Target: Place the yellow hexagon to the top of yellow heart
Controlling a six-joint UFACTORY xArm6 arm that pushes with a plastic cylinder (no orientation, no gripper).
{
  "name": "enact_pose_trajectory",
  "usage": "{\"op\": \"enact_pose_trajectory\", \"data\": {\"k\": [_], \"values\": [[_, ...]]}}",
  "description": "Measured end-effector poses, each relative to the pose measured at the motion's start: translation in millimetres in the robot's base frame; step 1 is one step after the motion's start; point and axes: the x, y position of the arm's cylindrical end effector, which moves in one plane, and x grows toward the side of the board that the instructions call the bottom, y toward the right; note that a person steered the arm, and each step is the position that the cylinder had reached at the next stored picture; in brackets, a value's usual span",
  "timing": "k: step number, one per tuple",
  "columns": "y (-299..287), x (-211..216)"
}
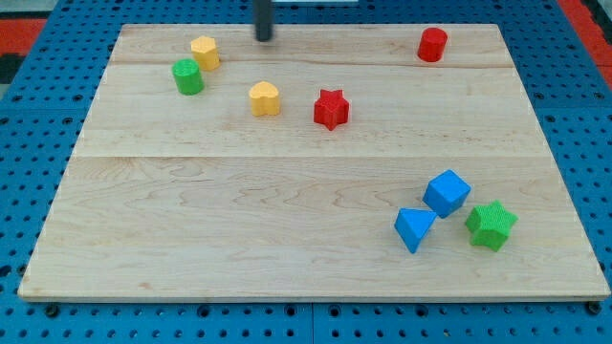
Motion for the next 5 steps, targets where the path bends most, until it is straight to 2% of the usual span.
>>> {"op": "enact_pose_trajectory", "data": {"k": [1, 2, 3, 4, 5], "values": [[-69, -6], [-40, 36], [-26, 54], [-48, 58], [-21, 104]]}}
